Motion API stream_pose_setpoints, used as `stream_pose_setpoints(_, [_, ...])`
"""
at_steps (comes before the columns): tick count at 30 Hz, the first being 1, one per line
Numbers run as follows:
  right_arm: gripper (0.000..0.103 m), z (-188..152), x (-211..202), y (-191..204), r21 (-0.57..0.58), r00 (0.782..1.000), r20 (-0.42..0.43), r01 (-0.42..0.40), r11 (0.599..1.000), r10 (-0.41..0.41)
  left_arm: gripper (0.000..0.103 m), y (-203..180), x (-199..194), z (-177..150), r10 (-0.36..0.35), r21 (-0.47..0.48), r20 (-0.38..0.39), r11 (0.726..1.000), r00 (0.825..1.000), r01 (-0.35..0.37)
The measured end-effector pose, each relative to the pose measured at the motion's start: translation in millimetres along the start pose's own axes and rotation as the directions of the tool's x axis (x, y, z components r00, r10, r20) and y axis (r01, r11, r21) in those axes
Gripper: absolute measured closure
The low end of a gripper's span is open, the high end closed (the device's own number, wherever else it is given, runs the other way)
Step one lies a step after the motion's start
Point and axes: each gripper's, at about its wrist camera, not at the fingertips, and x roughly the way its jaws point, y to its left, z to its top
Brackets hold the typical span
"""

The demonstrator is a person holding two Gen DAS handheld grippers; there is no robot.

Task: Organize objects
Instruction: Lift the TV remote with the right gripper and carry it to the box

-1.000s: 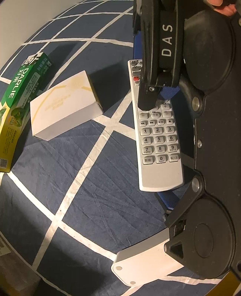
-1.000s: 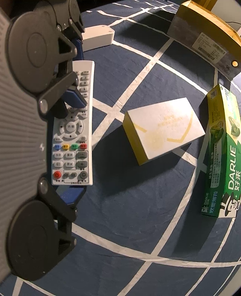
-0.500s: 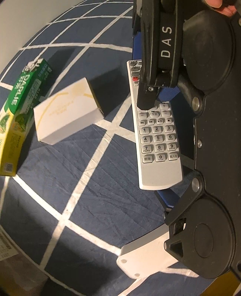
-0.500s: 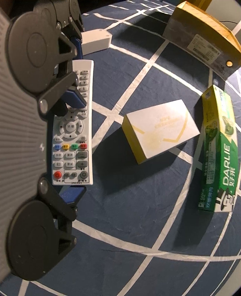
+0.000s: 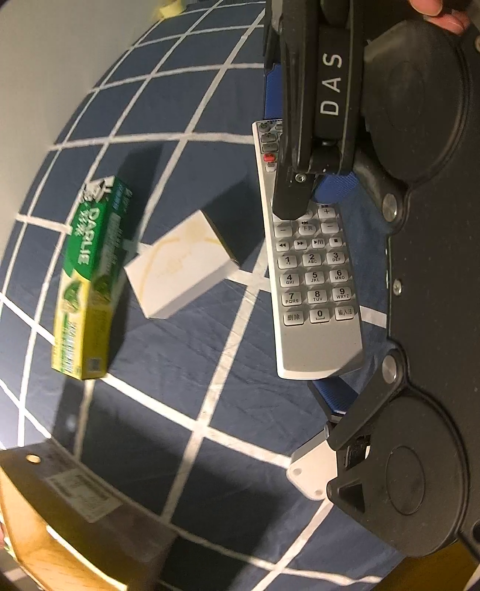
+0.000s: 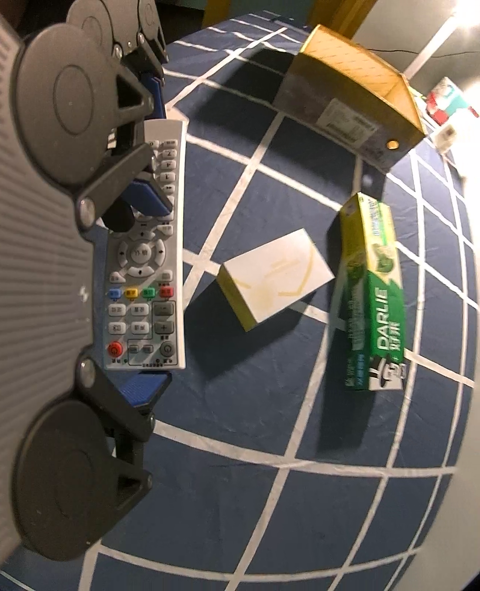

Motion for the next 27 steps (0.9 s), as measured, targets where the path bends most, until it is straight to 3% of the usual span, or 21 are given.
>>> stream_pose_setpoints(15, [0.014,13.7,-25.2,40.6,0.153,0.993,0.101,0.043,0.987,-0.059,0.005,28.5,-30.7,42.5,-0.052,0.186,0.02,0.981,0.998,0.047])
stream_pose_setpoints(27, [0.014,14.1,-31.5,85.9,0.346,0.974,0.183,0.061,0.936,-0.131,0.005,56.2,-49.1,72.5,-0.095,0.394,0.004,0.915,0.995,0.086])
